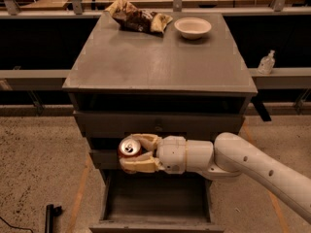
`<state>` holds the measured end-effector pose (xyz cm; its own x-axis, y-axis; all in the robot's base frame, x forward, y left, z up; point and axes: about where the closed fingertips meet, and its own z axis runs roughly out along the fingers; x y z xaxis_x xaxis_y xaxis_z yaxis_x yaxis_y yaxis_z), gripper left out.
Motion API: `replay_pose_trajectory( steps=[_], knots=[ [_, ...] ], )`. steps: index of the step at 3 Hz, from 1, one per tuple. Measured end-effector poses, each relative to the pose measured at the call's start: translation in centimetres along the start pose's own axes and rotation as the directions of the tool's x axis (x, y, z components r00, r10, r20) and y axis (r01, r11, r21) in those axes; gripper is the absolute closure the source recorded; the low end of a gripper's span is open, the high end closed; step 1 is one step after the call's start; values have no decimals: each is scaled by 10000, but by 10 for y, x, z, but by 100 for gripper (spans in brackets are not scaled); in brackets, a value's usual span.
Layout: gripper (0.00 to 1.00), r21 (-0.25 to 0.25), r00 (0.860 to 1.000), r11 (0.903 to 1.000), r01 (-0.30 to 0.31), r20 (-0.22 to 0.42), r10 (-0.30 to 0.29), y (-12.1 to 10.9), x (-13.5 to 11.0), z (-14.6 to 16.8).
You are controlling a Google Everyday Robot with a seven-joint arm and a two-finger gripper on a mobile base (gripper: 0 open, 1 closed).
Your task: Place coke can into bottom drawer
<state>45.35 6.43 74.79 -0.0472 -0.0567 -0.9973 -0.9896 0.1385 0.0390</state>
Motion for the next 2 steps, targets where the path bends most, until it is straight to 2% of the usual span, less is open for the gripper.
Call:
replay_pose_trajectory(
  steps=[1,2],
  knots=[
    [100,-294,9996,9992,265,-26,-266,-1,36,8],
    [100,-681,9984,9961,566,18,-566,-1,127,2]
  ],
)
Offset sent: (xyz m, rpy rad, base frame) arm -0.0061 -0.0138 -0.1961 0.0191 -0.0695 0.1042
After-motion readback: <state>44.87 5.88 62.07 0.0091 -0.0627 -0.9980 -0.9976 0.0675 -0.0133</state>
